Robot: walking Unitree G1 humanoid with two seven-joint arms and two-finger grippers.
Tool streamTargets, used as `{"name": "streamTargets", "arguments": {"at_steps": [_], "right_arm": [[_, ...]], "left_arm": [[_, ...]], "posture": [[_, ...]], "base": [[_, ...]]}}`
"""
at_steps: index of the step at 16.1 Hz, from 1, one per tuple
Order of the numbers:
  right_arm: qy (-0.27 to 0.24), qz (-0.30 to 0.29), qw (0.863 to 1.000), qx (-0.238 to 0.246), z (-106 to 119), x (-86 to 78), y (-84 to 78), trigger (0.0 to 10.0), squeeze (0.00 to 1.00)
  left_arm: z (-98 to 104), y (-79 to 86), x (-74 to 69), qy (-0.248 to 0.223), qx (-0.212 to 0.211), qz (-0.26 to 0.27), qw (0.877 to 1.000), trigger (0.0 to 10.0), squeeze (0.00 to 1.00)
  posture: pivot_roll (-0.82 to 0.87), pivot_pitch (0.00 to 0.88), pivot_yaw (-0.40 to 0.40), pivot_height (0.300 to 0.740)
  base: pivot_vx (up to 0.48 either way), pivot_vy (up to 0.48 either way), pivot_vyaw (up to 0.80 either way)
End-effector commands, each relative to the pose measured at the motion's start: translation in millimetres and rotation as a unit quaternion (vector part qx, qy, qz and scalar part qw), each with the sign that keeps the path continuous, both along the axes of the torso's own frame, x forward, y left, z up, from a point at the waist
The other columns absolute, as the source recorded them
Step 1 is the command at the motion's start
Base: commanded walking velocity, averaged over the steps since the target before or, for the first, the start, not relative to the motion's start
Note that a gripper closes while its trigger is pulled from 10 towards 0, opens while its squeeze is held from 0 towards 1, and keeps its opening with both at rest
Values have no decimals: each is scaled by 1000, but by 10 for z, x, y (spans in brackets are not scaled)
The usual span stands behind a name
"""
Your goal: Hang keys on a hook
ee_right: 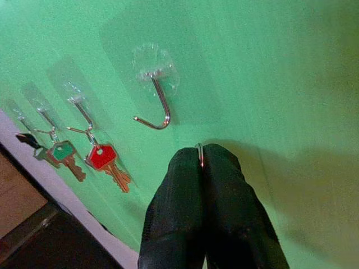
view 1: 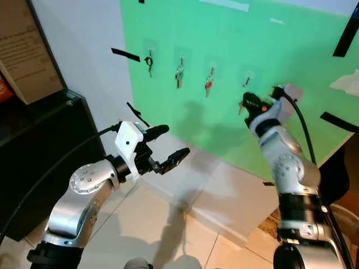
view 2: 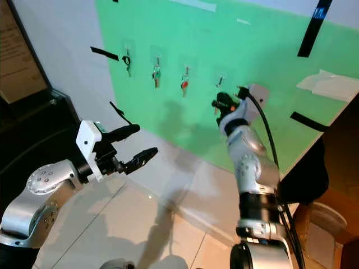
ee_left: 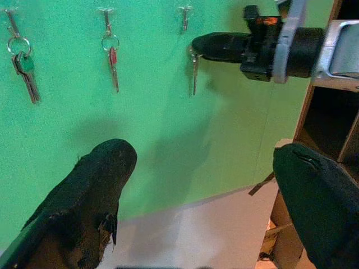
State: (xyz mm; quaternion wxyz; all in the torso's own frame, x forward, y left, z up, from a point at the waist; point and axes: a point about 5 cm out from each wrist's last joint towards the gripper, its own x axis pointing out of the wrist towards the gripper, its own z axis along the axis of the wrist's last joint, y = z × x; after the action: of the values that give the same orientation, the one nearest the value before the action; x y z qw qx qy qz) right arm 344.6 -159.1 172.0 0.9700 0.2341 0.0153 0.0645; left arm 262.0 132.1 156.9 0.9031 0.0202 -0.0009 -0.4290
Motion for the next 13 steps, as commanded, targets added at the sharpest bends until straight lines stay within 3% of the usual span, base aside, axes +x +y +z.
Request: {"name": "streamTargets", "arguments": {"at_steps": [1, 8, 13], "right_arm": [[-35, 21, 999, -2, 155, -29, -7, 10000, 0], [-70, 66, 995, -4, 303, -37, 86, 10000, 0], [-60, 22, 998, 14, 284, 78, 80, 10000, 0]], "left_arm": [[30, -2, -4, -7, -5, 1, 1000, 10000, 0], [28, -26, 7, -4, -6, -3, 1000, 10000, 0], [28, -27, 13, -3, -3, -7, 1000, 10000, 0]], "posture": [[71, 0, -31, 740], [70, 0, -34, 740], [71, 0, -31, 740]], "base": [[0, 0, 0], [0, 0, 0], [0, 0, 0]]}}
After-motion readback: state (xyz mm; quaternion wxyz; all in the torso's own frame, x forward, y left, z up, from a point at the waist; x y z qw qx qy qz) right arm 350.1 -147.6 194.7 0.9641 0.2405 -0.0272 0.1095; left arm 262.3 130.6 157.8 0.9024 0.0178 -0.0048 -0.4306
